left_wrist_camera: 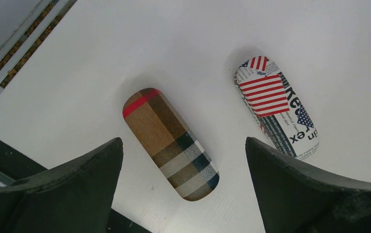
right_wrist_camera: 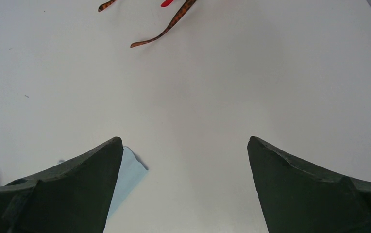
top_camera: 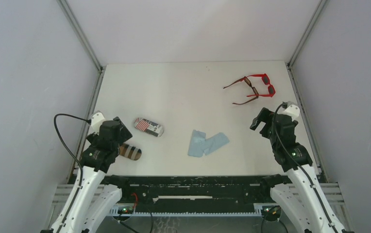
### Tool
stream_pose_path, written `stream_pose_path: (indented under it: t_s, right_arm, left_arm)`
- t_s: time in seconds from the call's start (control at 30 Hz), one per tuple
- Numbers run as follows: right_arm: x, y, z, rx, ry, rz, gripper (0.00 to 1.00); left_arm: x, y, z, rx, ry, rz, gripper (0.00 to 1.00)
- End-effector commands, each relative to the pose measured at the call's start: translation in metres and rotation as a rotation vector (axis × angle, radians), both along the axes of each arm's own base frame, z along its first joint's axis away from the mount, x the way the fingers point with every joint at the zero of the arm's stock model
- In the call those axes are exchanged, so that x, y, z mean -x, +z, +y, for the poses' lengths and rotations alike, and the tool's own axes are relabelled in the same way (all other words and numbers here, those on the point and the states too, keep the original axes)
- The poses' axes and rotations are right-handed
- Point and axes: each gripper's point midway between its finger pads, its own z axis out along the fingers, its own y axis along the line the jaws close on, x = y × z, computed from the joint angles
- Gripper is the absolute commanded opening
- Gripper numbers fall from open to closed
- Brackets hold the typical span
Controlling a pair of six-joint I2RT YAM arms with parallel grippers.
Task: Organize the sunglasses
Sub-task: Pick up the sunglasses case from the center of the board.
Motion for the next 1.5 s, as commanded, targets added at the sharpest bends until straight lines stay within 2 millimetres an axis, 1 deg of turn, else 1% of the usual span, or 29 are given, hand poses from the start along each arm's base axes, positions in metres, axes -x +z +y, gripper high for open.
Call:
stream_pose_path:
  t_s: [0.0, 0.17, 0.33, 0.47, 0.63, 0.77, 0.93, 1.07, 1.27, 1.3, 1.37, 1.47]
  right_arm:
    - [-0.009, 0.015, 0.006, -0.069, -0.007, -0.019, 1.0]
    - [-0.01, 0.004, 0.013, -0.108, 0.005, 0.037, 1.0]
    - [-0.008, -0.009, 0.007, -0.08, -0.028, 0.08, 1.0]
    - [-0.008, -0.014, 0.005, -0.067, -0.033, 0.087, 1.0]
    - [-0.011, -0.019, 0.005, -0.058, -0.034, 0.104, 1.0]
    - [-0.012, -0.025, 0.005, -0.049, -0.029, 0.123, 1.0]
    - [-0.014, -0.031, 0.004, -0.041, -0.03, 0.138, 1.0]
    - [-0.015, -0.034, 0.005, -0.042, -0.028, 0.144, 1.0]
    - [-0.017, -0.036, 0.005, -0.036, -0.026, 0.15, 1.0]
    - [-0.017, -0.036, 0.005, -0.035, -0.026, 0.152, 1.0]
    - [-0.017, -0.037, 0.005, -0.035, -0.026, 0.155, 1.0]
    - [-0.018, -0.038, 0.005, -0.034, -0.026, 0.159, 1.0]
  left_arm:
    - [0.004, 0.007, 0.006, 0.066, 0.117, -0.018, 1.0]
    - [0.009, -0.013, 0.009, 0.12, 0.229, 0.006, 1.0]
    - [0.008, -0.035, 0.011, 0.134, 0.315, 0.05, 1.0]
    - [0.006, -0.053, 0.01, 0.148, 0.375, 0.096, 1.0]
    - [-0.003, -0.074, 0.004, 0.162, 0.386, 0.146, 1.0]
    - [-0.011, -0.084, -0.002, 0.181, 0.375, 0.166, 1.0]
    - [-0.013, -0.096, -0.006, 0.19, 0.378, 0.195, 1.0]
    - [-0.012, -0.112, -0.007, 0.185, 0.381, 0.224, 1.0]
    - [-0.016, -0.13, -0.011, 0.194, 0.381, 0.259, 0.92]
    - [-0.016, -0.13, -0.011, 0.19, 0.382, 0.262, 0.9]
    - [-0.016, -0.13, -0.01, 0.186, 0.387, 0.26, 0.88]
    - [-0.018, -0.13, -0.01, 0.192, 0.384, 0.243, 0.79]
